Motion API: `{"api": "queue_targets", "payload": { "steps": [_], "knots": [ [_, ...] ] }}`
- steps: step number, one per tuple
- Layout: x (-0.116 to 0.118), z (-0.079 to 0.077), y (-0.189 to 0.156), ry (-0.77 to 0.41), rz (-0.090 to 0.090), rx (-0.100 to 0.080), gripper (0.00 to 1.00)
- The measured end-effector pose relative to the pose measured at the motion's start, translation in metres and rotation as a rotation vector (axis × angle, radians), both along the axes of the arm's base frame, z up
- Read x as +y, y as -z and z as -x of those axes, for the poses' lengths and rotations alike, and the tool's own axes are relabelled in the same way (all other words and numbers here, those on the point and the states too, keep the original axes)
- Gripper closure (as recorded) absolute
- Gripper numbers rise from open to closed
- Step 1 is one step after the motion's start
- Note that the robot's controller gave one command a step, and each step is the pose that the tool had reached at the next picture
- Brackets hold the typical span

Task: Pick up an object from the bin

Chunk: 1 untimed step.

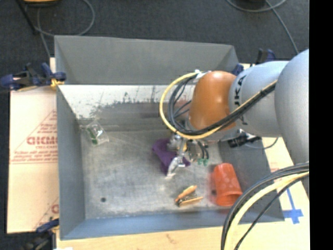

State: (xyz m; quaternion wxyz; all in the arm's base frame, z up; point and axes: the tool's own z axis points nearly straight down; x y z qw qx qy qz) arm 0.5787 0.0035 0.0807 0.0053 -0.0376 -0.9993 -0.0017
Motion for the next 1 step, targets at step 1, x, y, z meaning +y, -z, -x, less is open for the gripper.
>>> {"api": "queue_targets", "payload": {
  "steps": [1],
  "knots": [
    [-0.0148, -0.0367, -0.1494, -0.014, 0.004, -0.018, 1.0]
  ]
}}
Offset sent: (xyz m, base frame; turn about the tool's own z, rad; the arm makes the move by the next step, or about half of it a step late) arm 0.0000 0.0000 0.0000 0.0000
